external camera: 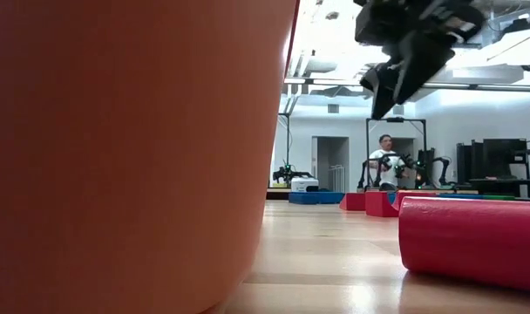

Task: Sort blocks
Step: Put the red block into the top orange bin

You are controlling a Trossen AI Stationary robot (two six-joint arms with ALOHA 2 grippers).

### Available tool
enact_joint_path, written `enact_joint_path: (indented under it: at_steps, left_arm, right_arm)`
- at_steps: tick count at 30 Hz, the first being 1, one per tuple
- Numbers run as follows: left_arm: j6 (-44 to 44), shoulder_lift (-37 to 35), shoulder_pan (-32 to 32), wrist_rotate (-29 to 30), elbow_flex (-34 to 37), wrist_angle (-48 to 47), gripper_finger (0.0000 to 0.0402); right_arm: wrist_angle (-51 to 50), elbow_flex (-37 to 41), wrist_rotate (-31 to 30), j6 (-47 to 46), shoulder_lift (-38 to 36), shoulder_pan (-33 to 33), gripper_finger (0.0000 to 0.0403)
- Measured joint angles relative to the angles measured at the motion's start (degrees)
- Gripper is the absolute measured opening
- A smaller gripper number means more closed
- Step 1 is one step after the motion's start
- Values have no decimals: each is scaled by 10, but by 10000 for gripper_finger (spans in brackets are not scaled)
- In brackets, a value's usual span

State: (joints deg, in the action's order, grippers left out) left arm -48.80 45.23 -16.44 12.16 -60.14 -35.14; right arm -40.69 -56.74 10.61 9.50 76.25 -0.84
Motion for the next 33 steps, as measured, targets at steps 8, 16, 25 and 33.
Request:
enact_joint_path:
  at_steps: [8,16,25,33]
  left_arm:
    - [35,0,38,-9,-20,-7,277]
    - [14,15,38,-36,-20,-50,277]
    - [12,20,36,-45,-20,-50,277]
    - [7,20,36,-58,-20,-50,277]
  right_arm:
    - [37,13,-15,22,23,55,255]
    - [7,8,-17,26,104,99,255]
    - [0,-5,-59,79,176,122,255]
    - [2,-4,-103,106,198,119,255]
